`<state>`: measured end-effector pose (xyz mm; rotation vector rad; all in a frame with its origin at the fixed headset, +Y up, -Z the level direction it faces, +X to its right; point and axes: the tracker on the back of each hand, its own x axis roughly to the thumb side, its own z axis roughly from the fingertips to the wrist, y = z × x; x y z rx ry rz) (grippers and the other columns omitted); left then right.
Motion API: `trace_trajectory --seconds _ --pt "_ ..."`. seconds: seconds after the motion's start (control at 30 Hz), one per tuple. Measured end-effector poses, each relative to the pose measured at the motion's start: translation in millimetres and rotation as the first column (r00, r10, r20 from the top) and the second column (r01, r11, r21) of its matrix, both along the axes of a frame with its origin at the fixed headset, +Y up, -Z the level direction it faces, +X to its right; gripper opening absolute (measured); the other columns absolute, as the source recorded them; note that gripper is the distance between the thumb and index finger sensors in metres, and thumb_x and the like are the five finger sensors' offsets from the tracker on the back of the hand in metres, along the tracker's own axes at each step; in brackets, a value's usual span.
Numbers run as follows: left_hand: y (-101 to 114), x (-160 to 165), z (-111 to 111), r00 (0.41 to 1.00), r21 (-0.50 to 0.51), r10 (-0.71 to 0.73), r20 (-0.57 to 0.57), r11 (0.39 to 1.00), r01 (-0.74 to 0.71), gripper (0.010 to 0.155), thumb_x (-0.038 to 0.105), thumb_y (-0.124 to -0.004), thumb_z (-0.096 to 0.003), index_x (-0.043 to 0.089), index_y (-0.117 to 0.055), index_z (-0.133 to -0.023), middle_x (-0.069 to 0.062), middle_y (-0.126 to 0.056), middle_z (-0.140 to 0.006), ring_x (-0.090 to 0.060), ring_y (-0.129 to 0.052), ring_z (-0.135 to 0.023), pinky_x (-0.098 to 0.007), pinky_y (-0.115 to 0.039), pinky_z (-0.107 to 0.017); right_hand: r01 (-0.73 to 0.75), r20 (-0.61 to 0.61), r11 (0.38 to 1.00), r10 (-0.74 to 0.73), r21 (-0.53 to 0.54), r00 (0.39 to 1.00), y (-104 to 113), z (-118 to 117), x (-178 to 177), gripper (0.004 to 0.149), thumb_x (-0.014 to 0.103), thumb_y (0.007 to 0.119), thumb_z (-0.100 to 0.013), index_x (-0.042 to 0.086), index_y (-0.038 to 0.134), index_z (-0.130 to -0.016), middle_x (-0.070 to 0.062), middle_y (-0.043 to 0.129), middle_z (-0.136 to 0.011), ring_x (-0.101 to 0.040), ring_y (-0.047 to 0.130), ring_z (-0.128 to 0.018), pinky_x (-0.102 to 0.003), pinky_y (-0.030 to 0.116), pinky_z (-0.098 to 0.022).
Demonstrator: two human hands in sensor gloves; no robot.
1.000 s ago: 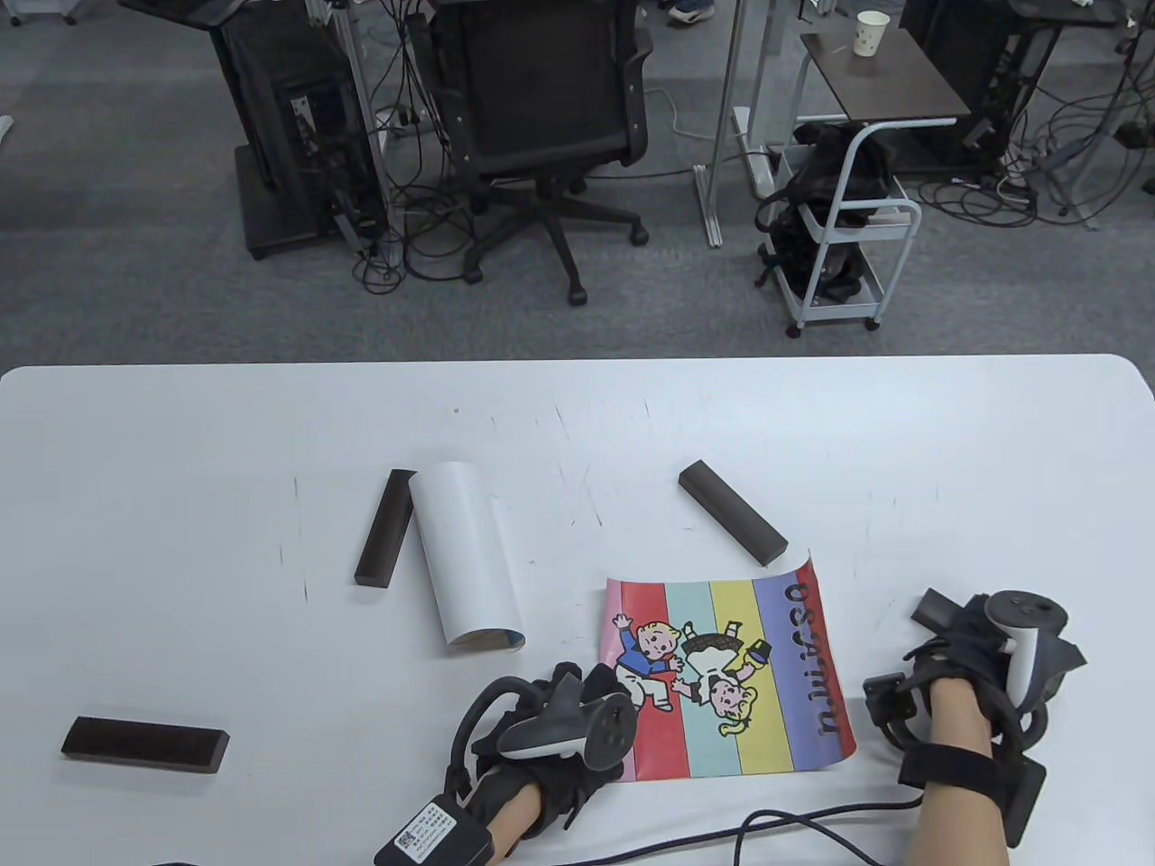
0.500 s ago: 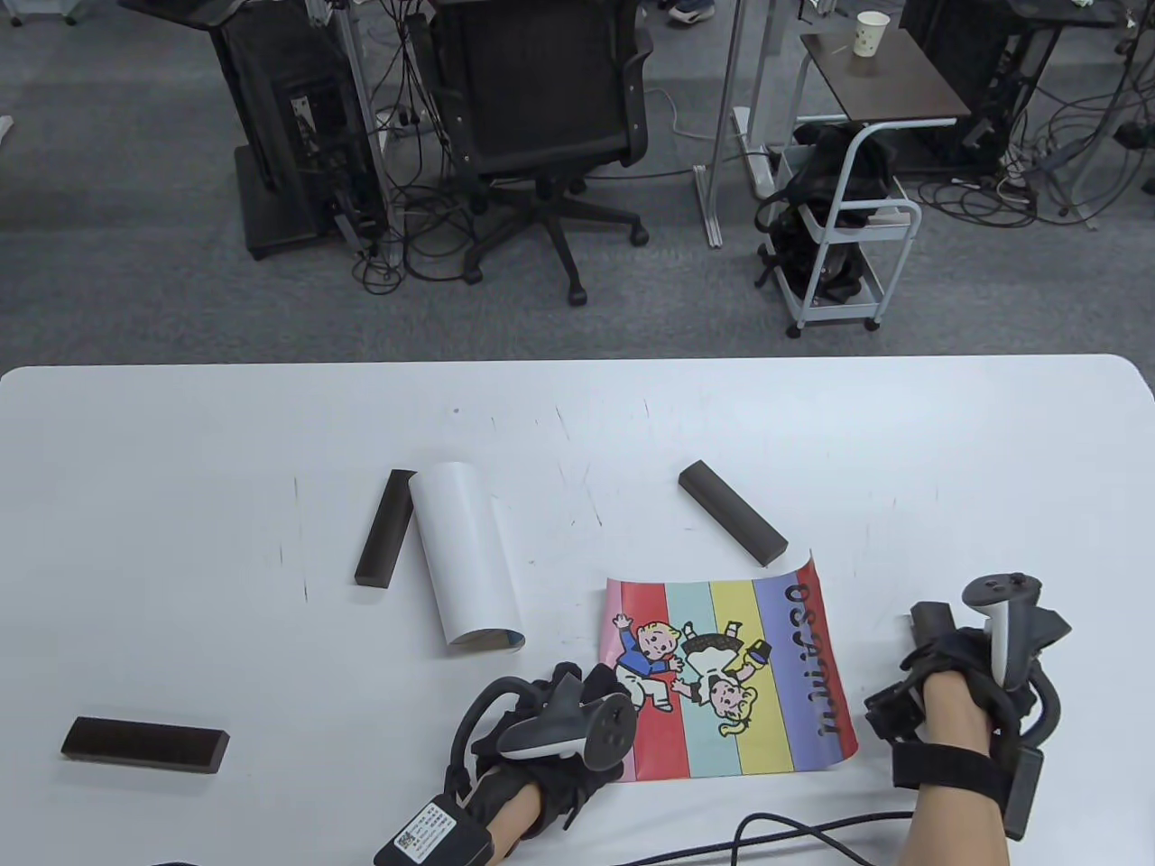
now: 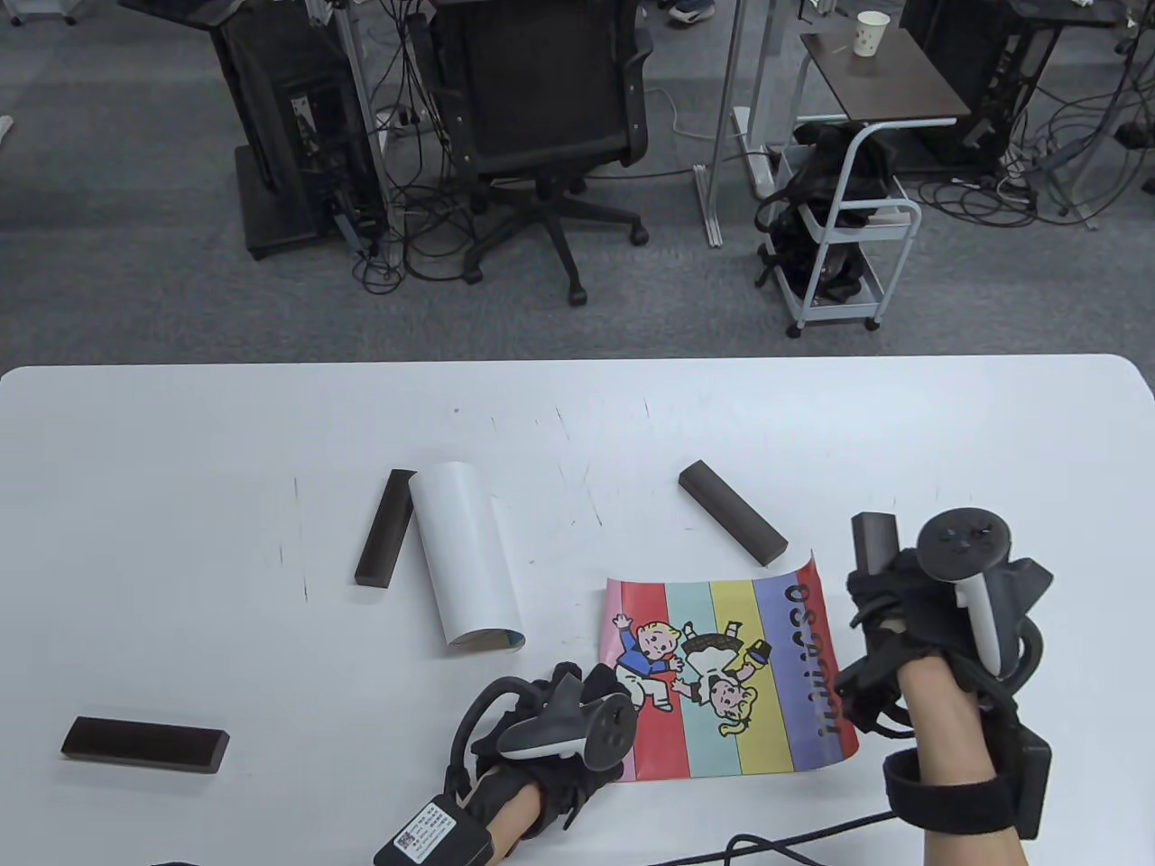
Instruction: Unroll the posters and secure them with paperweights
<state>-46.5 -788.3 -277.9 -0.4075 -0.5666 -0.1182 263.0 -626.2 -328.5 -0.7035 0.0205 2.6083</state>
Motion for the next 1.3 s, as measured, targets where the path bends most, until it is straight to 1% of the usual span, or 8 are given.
trace_trajectory --seconds 0.33,0.7,1.0,1.03,1.1,1.13,1.2,1.3 --pt "0 0 0 1.000 -0.001 0.000 0.000 1.000 0.000 0.072 0.056 -0.061 -0.0457 0.029 -0.034 -0.107 -0.002 -0.028 -0.115 -0.041 -0.035 -0.106 -0.057 -0.049 -0.073 -0.167 -0.137 0.979 0.151 -0.120 0.979 -45 -6 -45 0.075 0.058 0.086 -0.038 0.006 0.069 -0.089 -0.018 0.084 -0.073 -0.033 0.090 -0.053 -0.043 0.077 -0.039" --pt "0 0 0 1.000 -0.001 0.001 0.002 1.000 -0.001 0.072 0.056 -0.061 -0.0457 0.029 -0.034 -0.107 -0.001 -0.028 -0.115 -0.041 -0.035 -0.106 -0.057 -0.049 -0.073 -0.156 0.038 0.946 0.174 -0.284 0.984 -103 -16 -2 0.074 0.052 0.086 -0.038 0.007 0.064 -0.092 -0.019 0.078 -0.079 -0.036 0.084 -0.060 -0.046 0.072 -0.046" --pt "0 0 0 1.000 0.000 0.002 0.003 1.000 -0.002 0.072 0.057 -0.061 -0.0458 0.029 -0.034 -0.107 -0.002 -0.028 -0.115 -0.042 -0.035 -0.106 -0.057 -0.049 -0.073 -0.137 0.101 0.926 0.184 -0.353 0.978 -133 -17 19 0.071 0.041 0.088 -0.036 0.009 0.062 -0.093 -0.018 0.076 -0.082 -0.037 0.082 -0.064 -0.047 0.070 -0.049" --pt "0 0 0 1.000 0.000 0.002 0.003 1.000 -0.002 0.072 0.057 -0.061 -0.0457 0.029 -0.034 -0.107 -0.002 -0.028 -0.115 -0.041 -0.035 -0.106 -0.057 -0.049 -0.073 -0.144 0.104 0.927 0.191 -0.347 0.976 -133 -16 19 0.075 0.052 0.086 -0.037 0.009 0.061 -0.093 -0.018 0.075 -0.082 -0.036 0.081 -0.064 -0.047 0.070 -0.049" --pt "0 0 0 1.000 0.000 0.001 0.004 1.000 -0.001 0.072 0.056 -0.061 -0.0457 0.029 -0.034 -0.107 -0.002 -0.028 -0.115 -0.042 -0.035 -0.106 -0.057 -0.049 -0.073 -0.143 0.100 0.920 0.191 -0.364 0.976 -133 -17 19 0.075 0.052 0.086 -0.037 0.009 0.061 -0.094 -0.017 0.074 -0.083 -0.036 0.081 -0.065 -0.048 0.070 -0.050" --pt "0 0 0 1.000 0.000 0.001 0.004 1.000 -0.001 0.072 0.057 -0.061 -0.0457 0.029 -0.034 -0.107 -0.002 -0.028 -0.115 -0.042 -0.035 -0.106 -0.057 -0.049 -0.073 -0.144 0.098 0.916 0.194 -0.375 0.976 -133 -17 19 0.072 0.042 0.087 -0.036 0.010 0.060 -0.094 -0.017 0.074 -0.084 -0.036 0.081 -0.066 -0.048 0.070 -0.051" --pt "0 0 0 1.000 0.001 0.002 0.005 1.000 -0.002 0.072 0.057 -0.061 -0.0457 0.029 -0.035 -0.107 -0.002 -0.028 -0.115 -0.042 -0.035 -0.106 -0.057 -0.049 -0.073 -0.126 0.107 0.899 0.187 -0.418 0.977 -129 -18 19 0.078 0.054 0.083 -0.038 0.011 0.055 -0.098 -0.017 0.069 -0.091 -0.038 0.077 -0.075 -0.051 0.067 -0.056" --pt "0 0 0 1.000 0.001 0.002 0.006 1.000 -0.002 0.072 0.057 -0.061 -0.0457 0.029 -0.034 -0.107 -0.002 -0.028 -0.115 -0.042 -0.035 -0.106 -0.057 -0.049 -0.073 -0.126 0.113 0.920 0.179 -0.372 0.977 -113 -24 16 0.083 0.050 0.083 -0.037 0.013 0.045 -0.101 -0.017 0.057 -0.102 -0.044 0.065 -0.089 -0.055 0.059 -0.065"
